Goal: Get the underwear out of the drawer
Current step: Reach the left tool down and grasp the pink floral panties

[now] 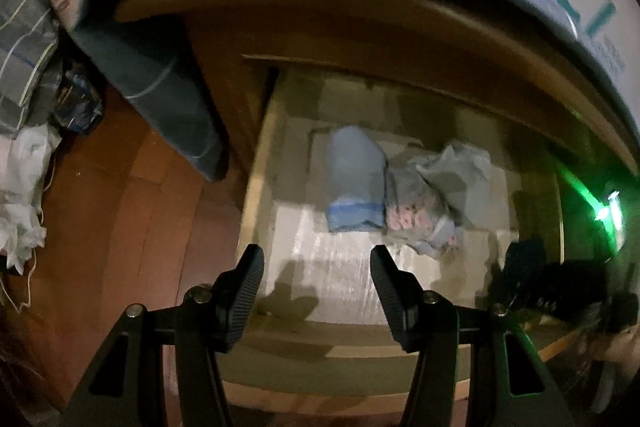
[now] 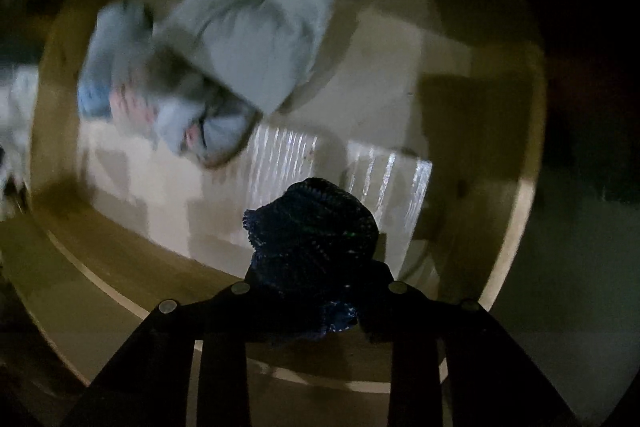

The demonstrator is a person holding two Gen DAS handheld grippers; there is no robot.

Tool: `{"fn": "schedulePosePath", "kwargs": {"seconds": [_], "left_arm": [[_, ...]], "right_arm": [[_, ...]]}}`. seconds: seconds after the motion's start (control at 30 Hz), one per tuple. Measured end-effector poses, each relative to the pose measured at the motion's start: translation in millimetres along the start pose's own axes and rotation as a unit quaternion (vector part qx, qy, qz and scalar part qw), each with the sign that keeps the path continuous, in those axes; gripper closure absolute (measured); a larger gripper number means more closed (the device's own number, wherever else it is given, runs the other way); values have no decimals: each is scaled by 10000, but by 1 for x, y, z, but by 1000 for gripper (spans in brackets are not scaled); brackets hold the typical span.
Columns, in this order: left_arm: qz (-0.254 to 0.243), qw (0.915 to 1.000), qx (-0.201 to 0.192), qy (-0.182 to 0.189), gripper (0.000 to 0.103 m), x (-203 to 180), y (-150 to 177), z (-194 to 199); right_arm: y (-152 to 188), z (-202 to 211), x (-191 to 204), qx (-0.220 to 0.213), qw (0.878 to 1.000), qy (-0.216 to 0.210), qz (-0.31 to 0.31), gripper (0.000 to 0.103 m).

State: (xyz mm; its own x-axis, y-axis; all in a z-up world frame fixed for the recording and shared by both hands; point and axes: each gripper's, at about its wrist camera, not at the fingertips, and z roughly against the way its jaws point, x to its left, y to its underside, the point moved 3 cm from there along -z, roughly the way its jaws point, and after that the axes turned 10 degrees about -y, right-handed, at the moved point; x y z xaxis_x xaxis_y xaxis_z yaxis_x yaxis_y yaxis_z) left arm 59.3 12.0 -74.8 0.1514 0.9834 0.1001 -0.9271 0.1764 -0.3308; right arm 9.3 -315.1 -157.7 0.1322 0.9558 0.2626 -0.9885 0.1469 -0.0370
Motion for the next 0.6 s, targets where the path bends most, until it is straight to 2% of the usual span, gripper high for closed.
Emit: {"fn": "schedulePosePath", "kwargs": {"seconds": [0.07, 0.17, 0.3, 0.47, 0.53, 0.6], "left_arm": [[-231, 9997, 58, -21, 46, -12, 2, -4], [-507, 9984, 248, 28, 46, -26, 7, -12], [-538, 9976, 380, 210, 46, -34, 9, -15], [-109, 9947, 799, 634, 46, -44, 6, -25], [177, 9908, 977, 922, 46, -50, 4, -29], [437, 9861, 1161, 1105, 46, -55, 3, -35]], "right_arm": [[5, 13, -9, -283, 9994, 25, -201, 76], [13, 29, -20, -569, 9969, -245, -493, 76], [24, 45, -24, -694, 9945, -508, -602, 76], [38, 54, -18, -704, 9929, -696, -663, 76], [40, 65, -35, -738, 9916, -789, -712, 76], [34, 72, -26, -764, 9907, -842, -748, 76]]}}
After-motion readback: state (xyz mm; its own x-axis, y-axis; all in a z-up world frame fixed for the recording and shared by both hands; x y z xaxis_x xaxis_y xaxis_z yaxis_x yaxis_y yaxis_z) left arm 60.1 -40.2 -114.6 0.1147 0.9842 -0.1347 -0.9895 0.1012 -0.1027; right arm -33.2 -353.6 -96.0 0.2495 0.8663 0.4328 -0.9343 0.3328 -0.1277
